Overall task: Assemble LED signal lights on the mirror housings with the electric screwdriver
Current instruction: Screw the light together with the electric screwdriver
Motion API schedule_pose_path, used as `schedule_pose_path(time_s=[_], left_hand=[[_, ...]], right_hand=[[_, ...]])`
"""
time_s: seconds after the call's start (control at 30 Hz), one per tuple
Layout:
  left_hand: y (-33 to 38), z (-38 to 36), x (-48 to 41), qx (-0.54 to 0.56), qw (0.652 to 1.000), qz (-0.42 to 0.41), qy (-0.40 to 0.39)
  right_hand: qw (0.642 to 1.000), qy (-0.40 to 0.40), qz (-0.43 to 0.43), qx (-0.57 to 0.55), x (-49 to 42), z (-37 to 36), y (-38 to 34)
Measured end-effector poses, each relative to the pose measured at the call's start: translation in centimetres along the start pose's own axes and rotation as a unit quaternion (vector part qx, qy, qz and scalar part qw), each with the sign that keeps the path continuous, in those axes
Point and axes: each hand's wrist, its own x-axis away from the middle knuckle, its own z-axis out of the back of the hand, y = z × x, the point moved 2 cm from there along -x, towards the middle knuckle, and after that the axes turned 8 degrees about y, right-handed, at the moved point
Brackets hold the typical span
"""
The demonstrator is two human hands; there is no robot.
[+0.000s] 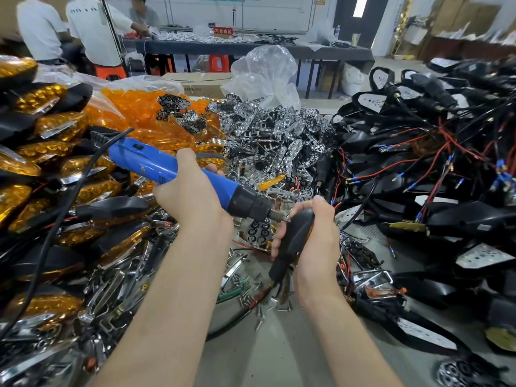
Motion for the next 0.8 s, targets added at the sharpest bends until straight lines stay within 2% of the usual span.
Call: schedule_pose_path(time_s=[0.8], left_hand=[[-0.06, -0.03, -0.09, 0.008, 1.000, -0.003, 0.006]], right_hand=[[1.000, 0.003, -0.008, -0.008, 0.07, -0.05, 0.00]])
